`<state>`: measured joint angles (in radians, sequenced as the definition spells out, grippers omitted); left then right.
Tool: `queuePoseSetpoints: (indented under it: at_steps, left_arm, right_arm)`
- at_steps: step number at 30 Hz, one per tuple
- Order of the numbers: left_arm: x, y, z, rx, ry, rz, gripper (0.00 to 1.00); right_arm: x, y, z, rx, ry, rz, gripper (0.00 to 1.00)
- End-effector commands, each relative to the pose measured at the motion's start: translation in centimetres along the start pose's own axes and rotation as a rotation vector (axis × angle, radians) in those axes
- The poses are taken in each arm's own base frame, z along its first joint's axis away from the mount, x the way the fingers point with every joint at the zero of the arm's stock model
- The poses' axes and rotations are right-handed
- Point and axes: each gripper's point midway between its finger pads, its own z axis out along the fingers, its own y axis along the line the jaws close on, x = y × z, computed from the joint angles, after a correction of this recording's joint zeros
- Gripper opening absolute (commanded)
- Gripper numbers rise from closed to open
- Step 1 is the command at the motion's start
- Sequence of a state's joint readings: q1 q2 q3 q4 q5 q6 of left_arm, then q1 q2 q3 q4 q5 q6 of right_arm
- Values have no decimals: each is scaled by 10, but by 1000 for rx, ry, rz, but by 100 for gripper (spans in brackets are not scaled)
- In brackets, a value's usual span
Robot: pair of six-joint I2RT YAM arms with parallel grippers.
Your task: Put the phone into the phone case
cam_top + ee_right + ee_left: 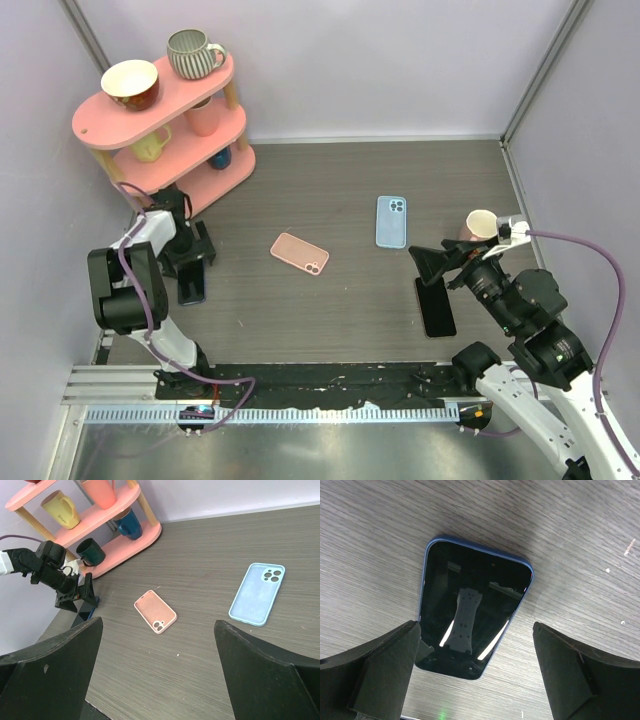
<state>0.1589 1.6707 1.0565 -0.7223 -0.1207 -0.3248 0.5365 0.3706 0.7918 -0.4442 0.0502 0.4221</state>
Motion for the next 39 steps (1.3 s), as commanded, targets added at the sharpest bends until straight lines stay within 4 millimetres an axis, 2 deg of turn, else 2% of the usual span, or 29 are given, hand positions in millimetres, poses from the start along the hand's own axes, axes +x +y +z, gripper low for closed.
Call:
queuePoseSetpoints:
  at_steps: [1,8,9,12,14,15,16,19,20,21,22,23,24,26,29,30,32,33,34,36,37,38,39]
  left_arm:
    - [6,-8,6,33,47,-11,100]
    - [29,-34,-8,107,95,18,97]
    - [28,-43,-14,161,80,0,97]
    - [33,-52,-22,225,78,-7,97]
    - [31,-49,-23,204,66,2,97]
    - [32,-44,-21,179,67,7,97]
    - [33,-39,-19,151,69,8,97]
    - [39,-32,-12,87,84,17,97]
    - [40,-33,-12,78,85,28,100]
    - [36,-27,-13,24,65,43,100]
    - [37,-29,-16,-5,45,69,100]
    - [36,-30,-19,-35,22,99,100]
    - [32,-27,-23,-78,-8,118,100]
    - [30,-37,-34,-67,-71,156,100]
    - [27,-39,-45,-52,-135,122,100]
    - [25,-37,-46,-60,-149,110,100]
    - [26,-32,-46,-84,-146,94,100]
    - [27,-32,-45,-87,-139,91,100]
    - [29,-32,-43,-92,-127,87,100]
    - [31,-32,-38,-108,-94,69,100]
    - [33,-32,-36,-109,-80,66,100]
    - [33,-36,-36,-84,-66,37,100]
    - [32,-38,-36,-59,-69,21,100]
  right_arm:
    - [-15,-2,-2,24,-47,-27,100]
    - [-7,-10,14,80,-5,8,99]
    - [-2,-11,19,85,13,11,99]
    - [12,-5,29,40,69,-5,98]
    - [33,5,42,-26,162,4,95]
    - [35,9,50,-44,172,15,94]
    - [50,7,64,-37,235,28,93]
    - [64,12,88,-57,306,43,88]
    - [76,9,104,-39,362,45,83]
    - [80,10,112,-42,380,46,81]
    - [82,10,119,-43,397,43,79]
    - [96,5,132,-31,440,40,76]
    - [96,8,142,-49,427,41,75]
    - [119,-1,159,-32,488,31,72]
    - [142,-2,177,-67,558,1,67]
    - [163,-7,184,-74,613,-10,66]
    - [174,-9,194,-78,642,-19,61]
    - [187,-14,199,-71,677,-24,60]
    - [190,-13,204,-68,685,-26,58]
    - [206,-27,207,30,741,-7,54]
    - [193,-40,220,208,675,61,50]
    - [209,-43,204,456,637,264,50]
    - [208,-35,208,452,592,308,49]
